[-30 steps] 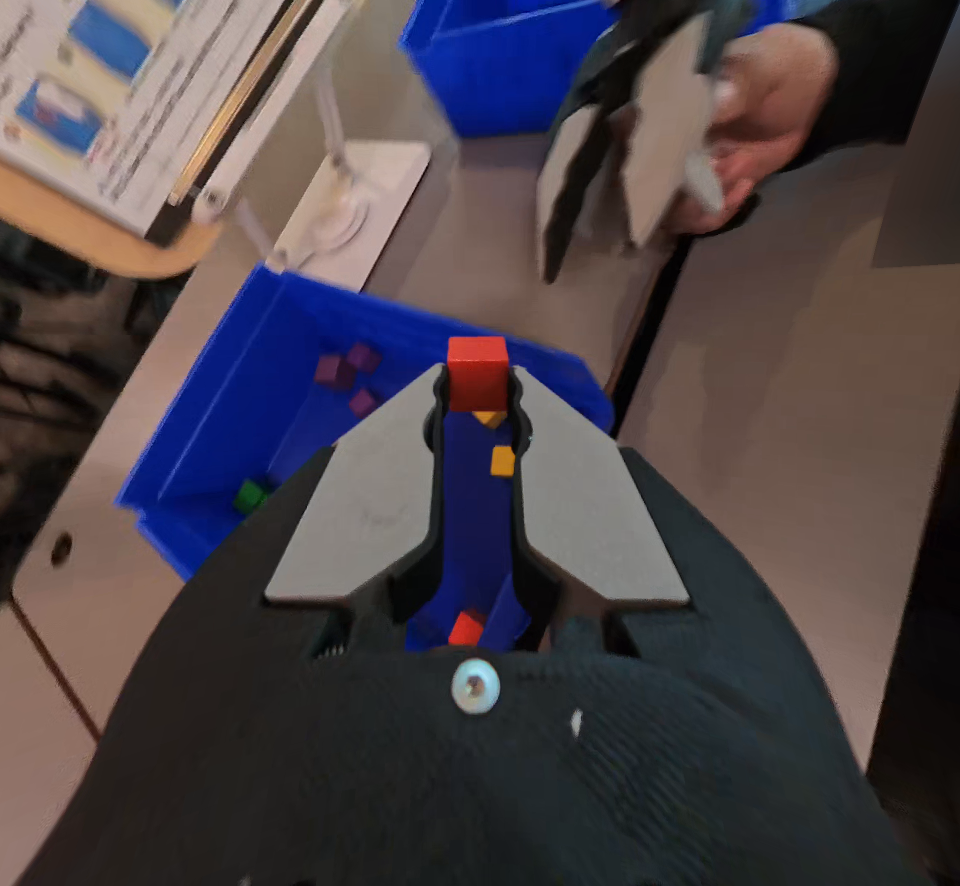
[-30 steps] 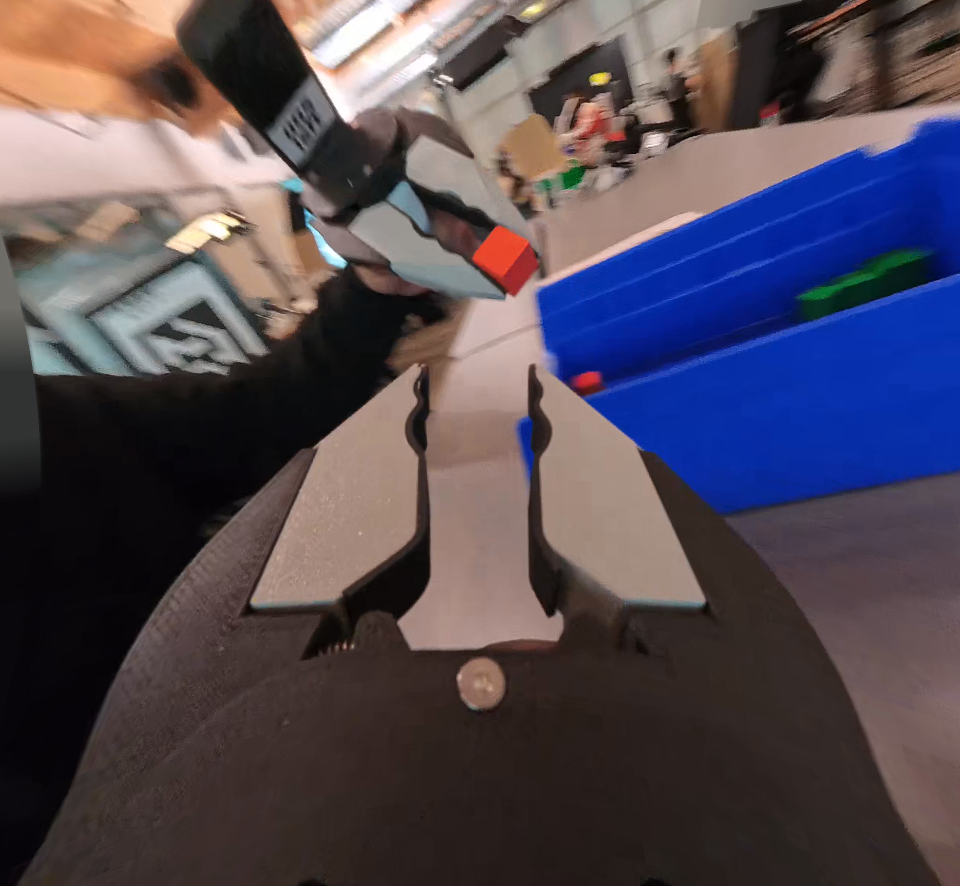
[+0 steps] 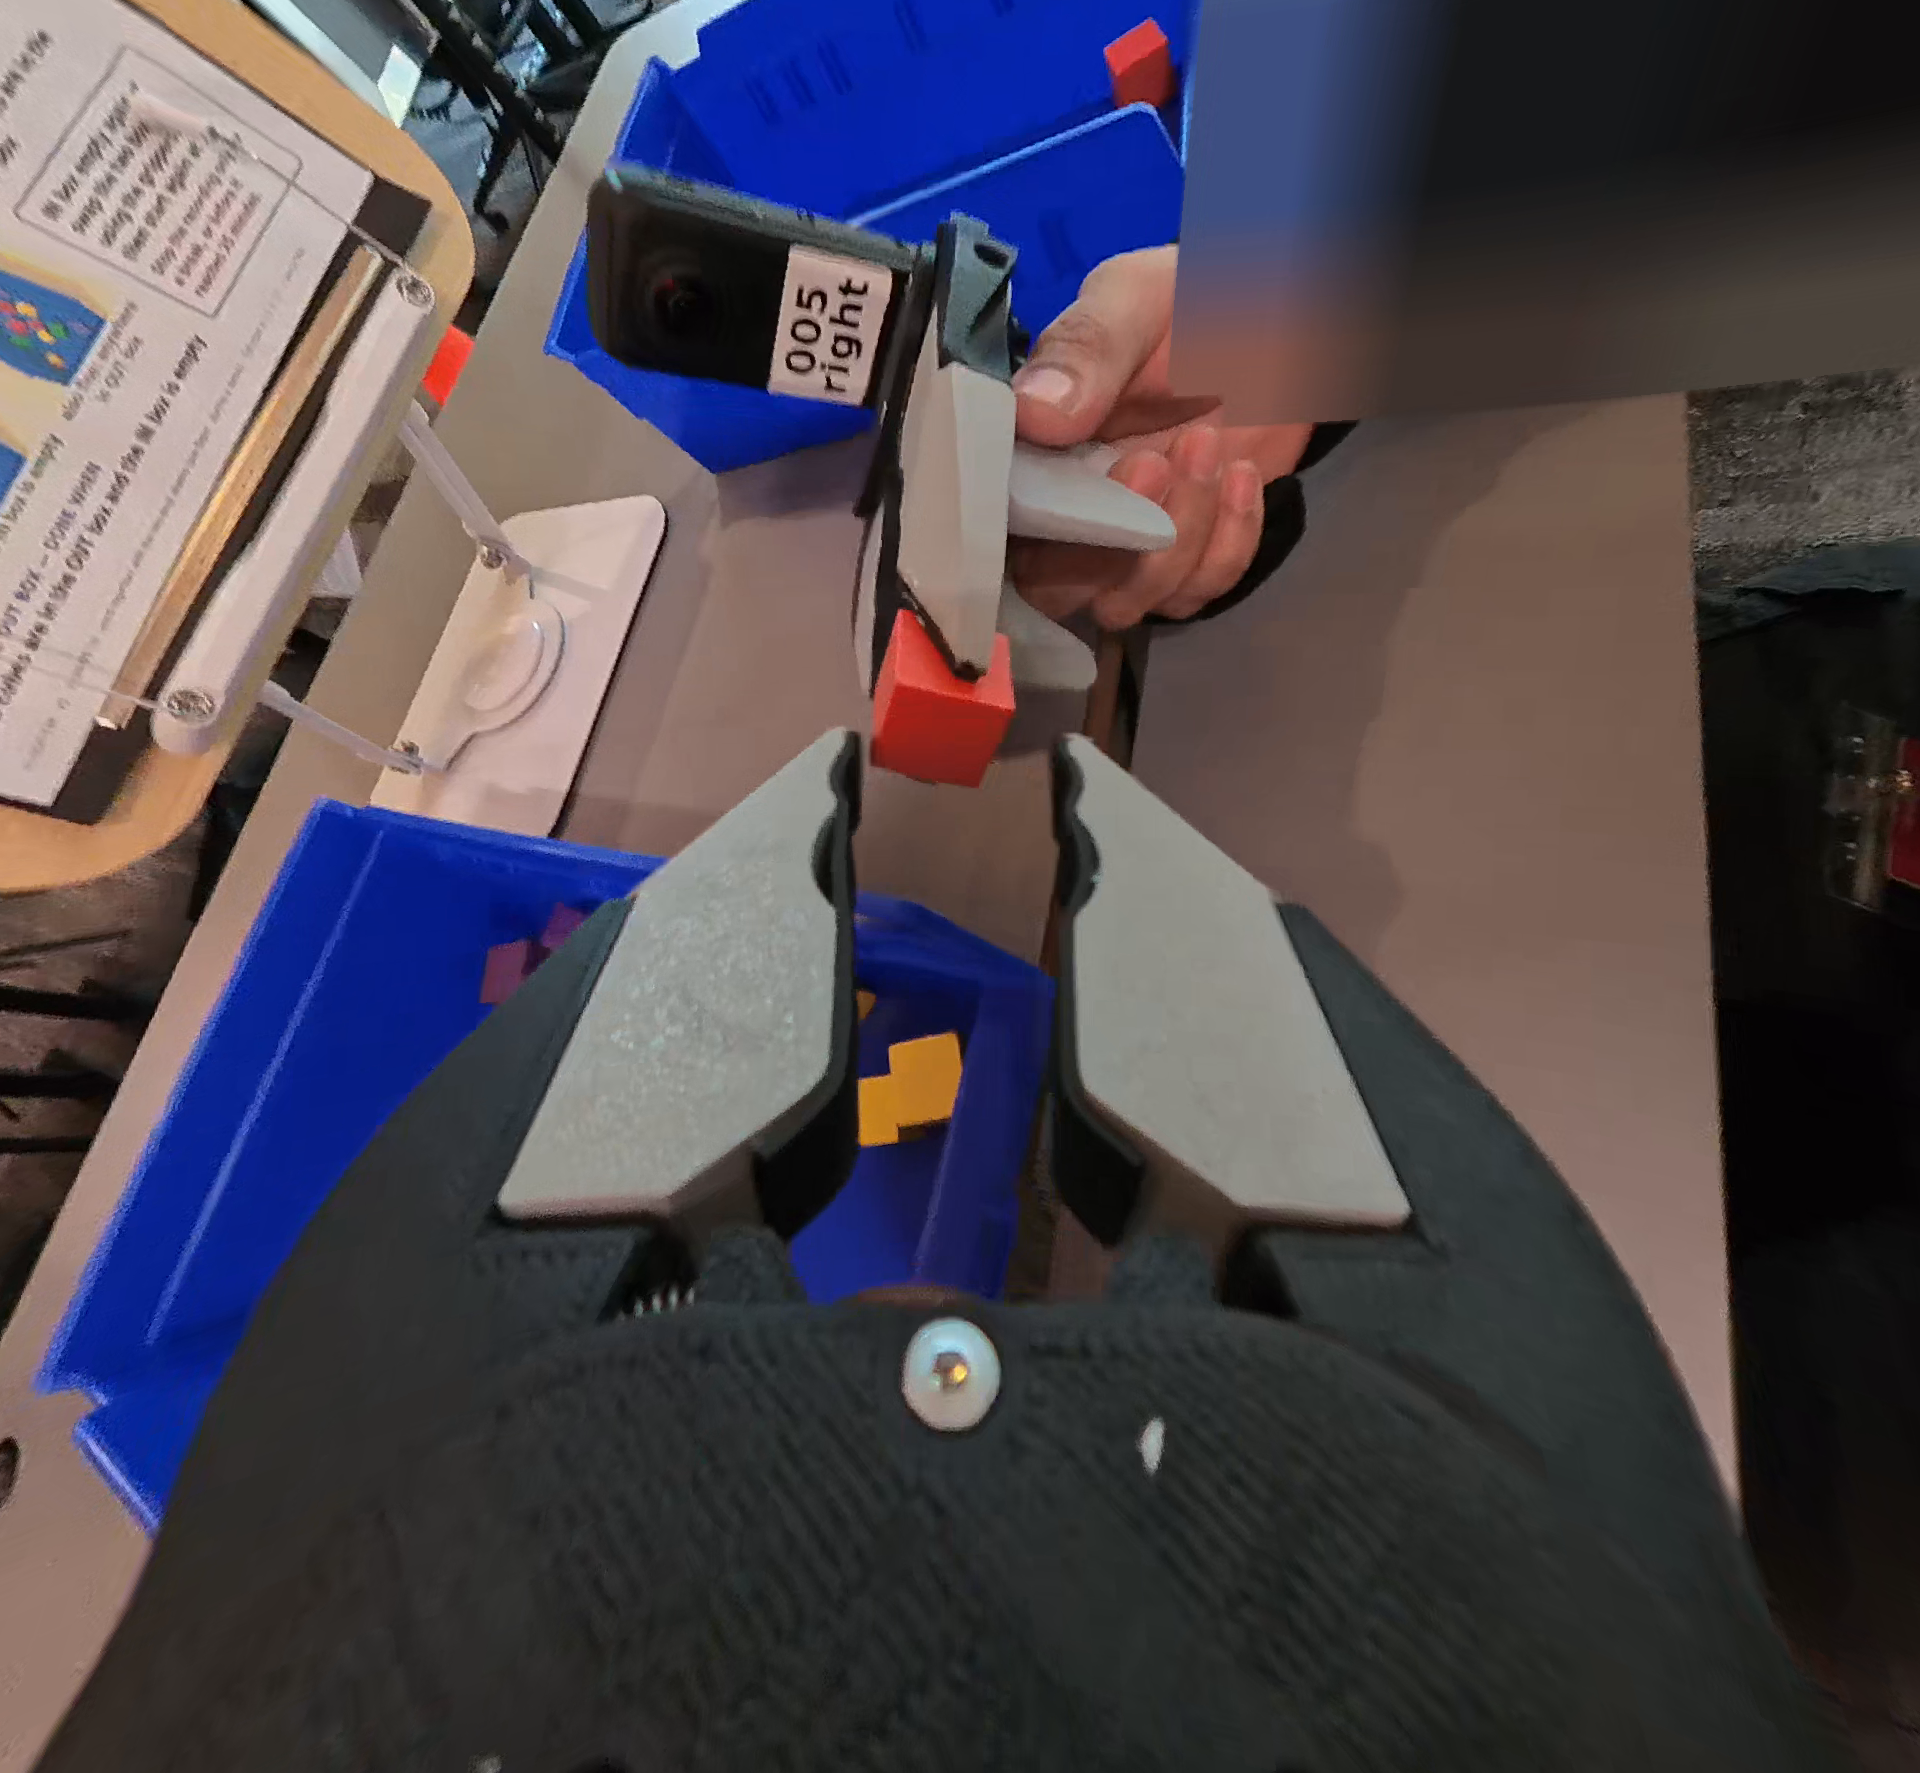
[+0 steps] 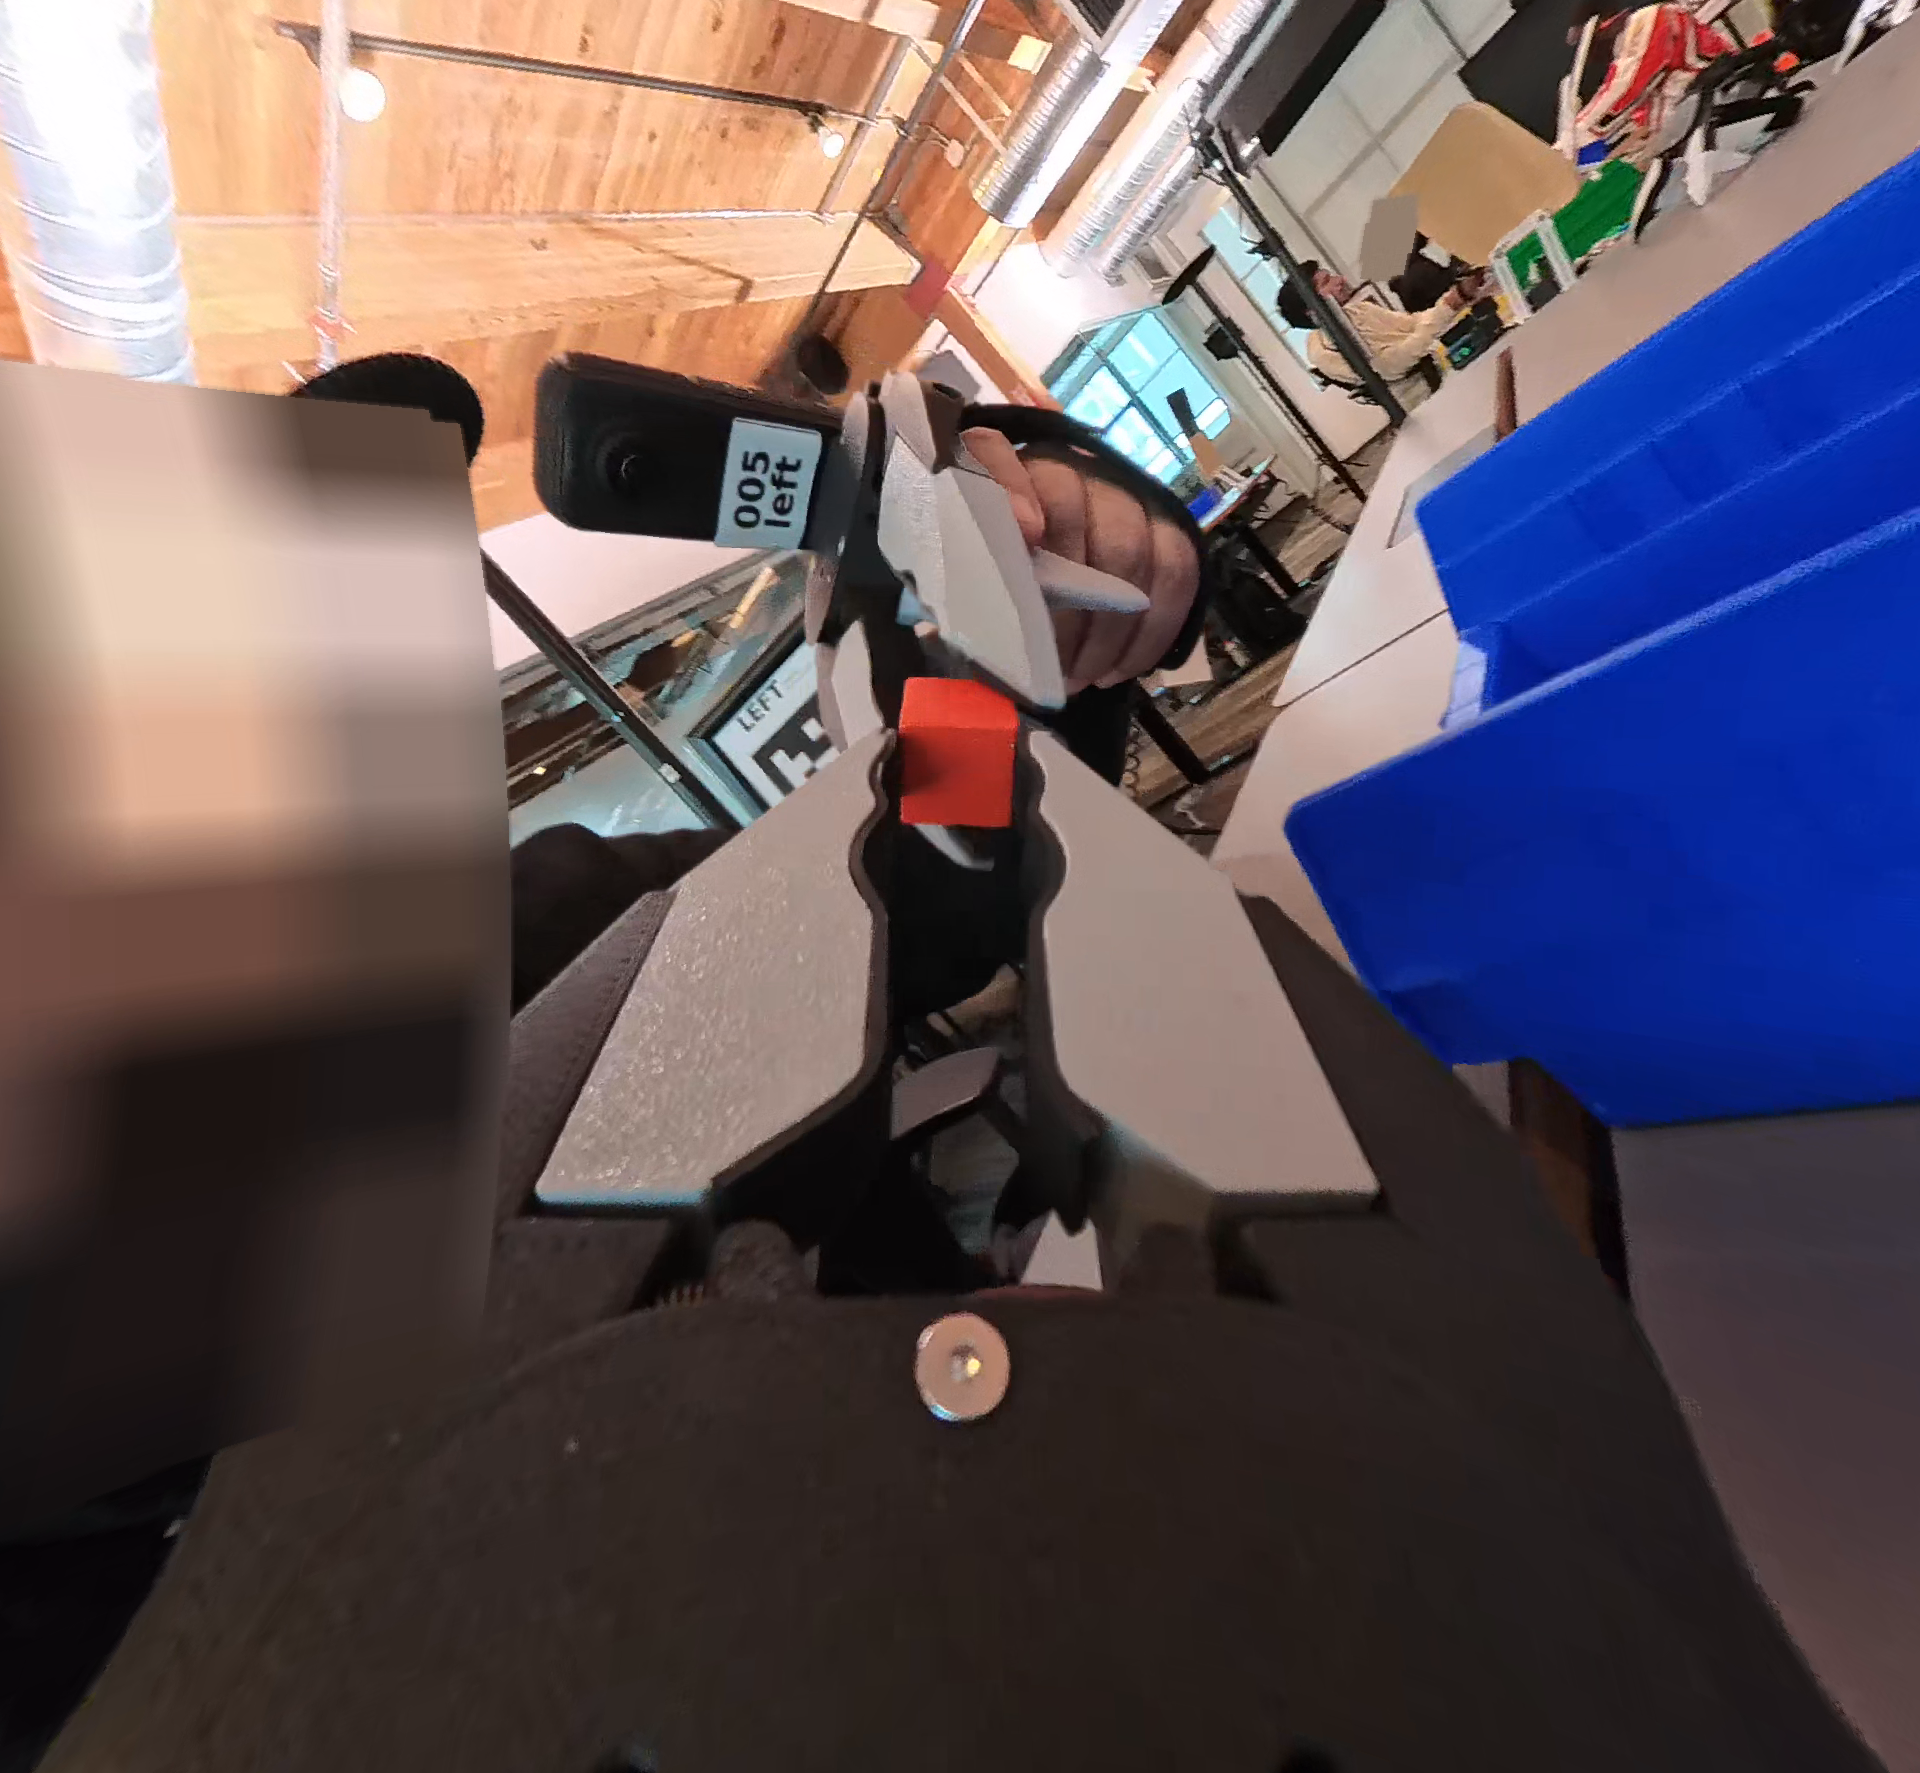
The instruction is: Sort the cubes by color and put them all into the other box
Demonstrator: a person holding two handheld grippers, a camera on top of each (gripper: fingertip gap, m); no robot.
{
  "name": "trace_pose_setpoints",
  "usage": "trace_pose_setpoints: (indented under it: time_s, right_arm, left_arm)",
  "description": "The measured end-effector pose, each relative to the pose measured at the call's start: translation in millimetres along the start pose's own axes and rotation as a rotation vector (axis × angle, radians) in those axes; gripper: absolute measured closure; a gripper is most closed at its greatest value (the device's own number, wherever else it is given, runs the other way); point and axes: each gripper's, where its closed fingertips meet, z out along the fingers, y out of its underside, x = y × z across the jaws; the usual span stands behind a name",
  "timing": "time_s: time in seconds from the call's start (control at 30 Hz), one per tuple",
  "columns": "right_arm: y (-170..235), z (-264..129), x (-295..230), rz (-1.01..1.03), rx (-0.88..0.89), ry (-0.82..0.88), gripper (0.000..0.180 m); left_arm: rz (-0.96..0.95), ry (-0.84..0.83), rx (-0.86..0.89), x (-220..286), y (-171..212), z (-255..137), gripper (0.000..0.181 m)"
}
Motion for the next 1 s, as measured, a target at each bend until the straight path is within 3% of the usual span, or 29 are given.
trace_pose_setpoints:
  time_s: [0.03,0.13,0.4,0.57,0.67,0.77,0.87,1.0]
  right_arm:
    - [0,0,1,-0.015,-0.005,0.014,0.161]
    - [2,1,4,-0.066,-0.03,0.071,0.161]
    - [14,7,3,-0.301,-0.16,0.228,0.162]
    - [2,-11,-33,-0.445,-0.146,0.391,0.162]
    - [-10,-64,-56,-0.551,-0.191,0.663,0.161]
    - [-27,-164,-66,-0.569,-0.27,1.09,0.162]
    - [-18,-277,-71,-0.384,-0.414,1.47,0.161]
    - [19,-373,-68,-0.055,-0.577,1.731,0.161]
  left_arm:
    - [-0.026,-0.007,-0.006,1,4,-2,0.135]
    - [-0.134,-0.044,-0.009,1,20,-13,0.117]
    - [-0.625,-0.253,-0.062,4,84,-43,0.118]
    - [-0.738,-0.232,-0.1,18,101,-28,0.12]
    - [-0.74,-0.175,-0.092,33,99,-25,0.119]
    - [-0.701,-0.176,-0.105,43,107,-29,0.12]
    - [-0.687,-0.163,-0.097,45,110,-32,0.123]
    - [-0.71,-0.142,-0.033,45,102,-35,0.125]
